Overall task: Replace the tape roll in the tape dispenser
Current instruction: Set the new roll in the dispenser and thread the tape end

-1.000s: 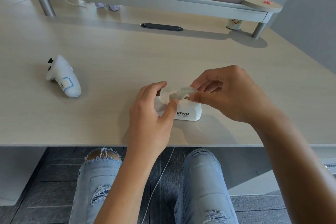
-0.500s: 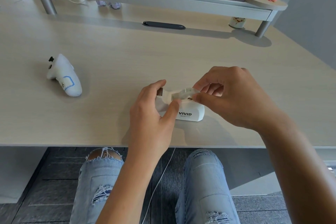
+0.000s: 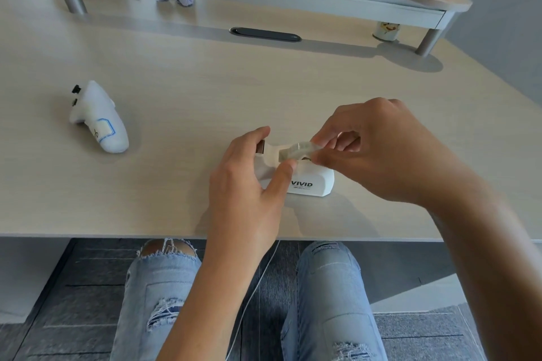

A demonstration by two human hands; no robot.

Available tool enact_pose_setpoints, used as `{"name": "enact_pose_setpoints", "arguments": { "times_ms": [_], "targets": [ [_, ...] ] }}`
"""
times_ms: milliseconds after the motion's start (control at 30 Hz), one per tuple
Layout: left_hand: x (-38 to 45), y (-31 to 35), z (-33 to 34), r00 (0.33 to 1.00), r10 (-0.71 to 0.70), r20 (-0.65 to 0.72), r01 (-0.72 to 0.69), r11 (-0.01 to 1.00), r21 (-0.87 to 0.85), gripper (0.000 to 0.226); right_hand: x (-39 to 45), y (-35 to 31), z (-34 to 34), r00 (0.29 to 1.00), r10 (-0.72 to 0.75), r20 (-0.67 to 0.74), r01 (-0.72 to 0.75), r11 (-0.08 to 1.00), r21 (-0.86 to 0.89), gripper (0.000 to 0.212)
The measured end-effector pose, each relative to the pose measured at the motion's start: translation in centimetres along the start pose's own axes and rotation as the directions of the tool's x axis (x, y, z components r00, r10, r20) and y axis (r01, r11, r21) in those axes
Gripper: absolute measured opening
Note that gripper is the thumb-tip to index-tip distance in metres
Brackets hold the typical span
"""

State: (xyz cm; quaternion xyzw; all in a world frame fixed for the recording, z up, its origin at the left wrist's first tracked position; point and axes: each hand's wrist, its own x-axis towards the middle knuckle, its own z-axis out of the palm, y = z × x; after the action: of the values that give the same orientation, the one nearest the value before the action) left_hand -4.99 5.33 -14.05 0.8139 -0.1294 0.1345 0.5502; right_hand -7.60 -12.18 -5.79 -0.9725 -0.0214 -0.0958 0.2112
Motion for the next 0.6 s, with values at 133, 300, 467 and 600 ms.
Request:
{"name": "enact_pose_setpoints", "arguments": {
  "times_ms": [133,300,467,600],
  "targets": [
    [0.0,0.0,0.0,1.000,-0.001,0.002,0.001,1.000,0.005,0.042,0.5,-0.4,-0.6,0.998,0.013,0.064,-0.013,1.000,-0.006,0.003],
    [0.0,0.1,-0.2,1.000,-0.016,0.013,0.016,1.000,-0.026,0.039,1.2,-0.4,-0.8,0.995,0.015,0.094,-0.015,1.000,0.003,0.004],
    [-0.1,0.4,-0.2,1.000,-0.005,0.010,0.005,0.999,-0.034,0.034,1.3,-0.3,-0.8,0.995,0.012,0.103,-0.010,1.000,-0.015,0.012],
    [-0.2,1.2,-0.3,1.000,0.022,0.011,-0.022,0.999,0.032,0.035,1.0,0.0,-0.9,0.996,0.027,0.086,-0.034,0.996,0.081,0.011]
  ]
}}
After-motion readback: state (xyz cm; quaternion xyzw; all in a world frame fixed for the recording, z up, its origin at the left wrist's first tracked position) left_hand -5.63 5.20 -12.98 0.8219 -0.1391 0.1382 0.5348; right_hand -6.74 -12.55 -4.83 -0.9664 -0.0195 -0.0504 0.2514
